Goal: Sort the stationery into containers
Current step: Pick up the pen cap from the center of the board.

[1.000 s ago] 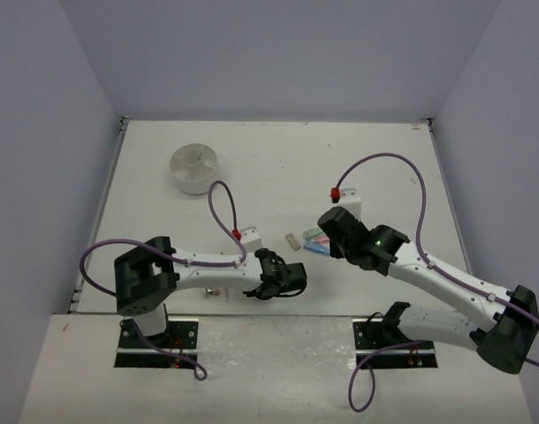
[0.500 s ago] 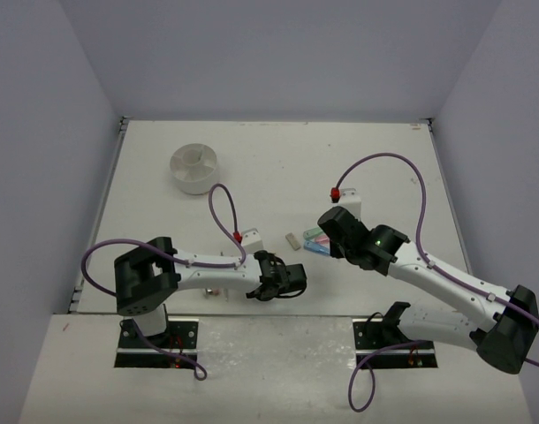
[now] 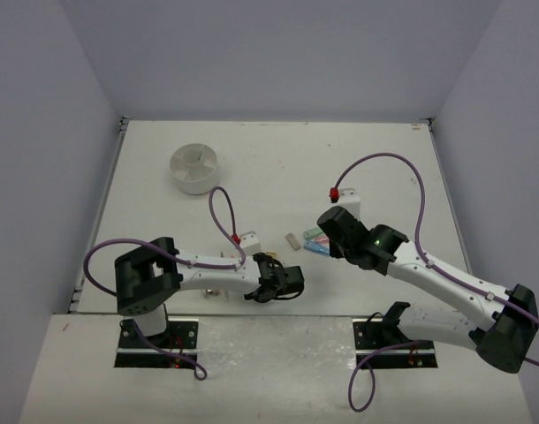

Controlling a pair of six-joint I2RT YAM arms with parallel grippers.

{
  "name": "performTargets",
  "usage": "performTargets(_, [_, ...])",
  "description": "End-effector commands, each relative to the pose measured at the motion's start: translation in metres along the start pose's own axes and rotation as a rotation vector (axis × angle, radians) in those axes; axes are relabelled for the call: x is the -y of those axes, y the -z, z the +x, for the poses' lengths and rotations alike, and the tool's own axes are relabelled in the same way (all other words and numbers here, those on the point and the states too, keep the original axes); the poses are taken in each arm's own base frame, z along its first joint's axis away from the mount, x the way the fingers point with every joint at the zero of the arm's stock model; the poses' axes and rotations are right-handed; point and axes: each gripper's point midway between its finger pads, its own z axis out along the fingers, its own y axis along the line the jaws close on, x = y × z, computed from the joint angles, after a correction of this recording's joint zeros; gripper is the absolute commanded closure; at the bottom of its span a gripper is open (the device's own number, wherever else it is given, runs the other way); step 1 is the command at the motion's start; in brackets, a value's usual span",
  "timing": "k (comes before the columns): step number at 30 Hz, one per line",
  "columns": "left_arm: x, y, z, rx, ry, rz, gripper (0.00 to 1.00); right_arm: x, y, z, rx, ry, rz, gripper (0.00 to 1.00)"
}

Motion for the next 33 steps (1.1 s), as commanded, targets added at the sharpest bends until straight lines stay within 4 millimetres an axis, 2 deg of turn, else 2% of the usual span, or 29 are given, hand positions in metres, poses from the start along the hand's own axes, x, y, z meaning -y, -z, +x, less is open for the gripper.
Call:
performTargets(1, [0.005,-0.005,-0.003,0.021,0.015,0.011,0.70,-0.003,-0.002,-0.003,0.010,-0.008,-0.009,1.00])
performTargets(15, [0.004,-0.014,0.004,0.004,0.006,0.009,0.74,-0.004,-0.002,-0.002,0.009,-0.005,-0.017,1.00])
performTargets(19, [0.006,-0.018,0.008,-0.009,-0.007,0.009,0.78,-0.004,-0.001,-0.002,0.010,-0.006,-0.022,1.00])
performTargets(23, [0.008,-0.022,0.012,-0.023,-0.013,0.011,0.92,-0.006,0.000,-0.002,0.012,-0.009,-0.040,1.00])
performTargets(27, [0.010,-0.021,0.011,-0.030,-0.017,0.029,1.00,-0.010,0.002,-0.002,0.017,-0.010,-0.077,1.00])
performTargets(29, [0.016,-0.017,0.005,-0.020,-0.009,0.061,1.00,-0.017,0.006,-0.003,0.026,-0.011,-0.128,1.00])
performTargets(33, [0.041,0.007,-0.039,0.114,-0.051,0.206,1.00,-0.032,0.025,-0.015,0.093,-0.030,-0.274,1.00])
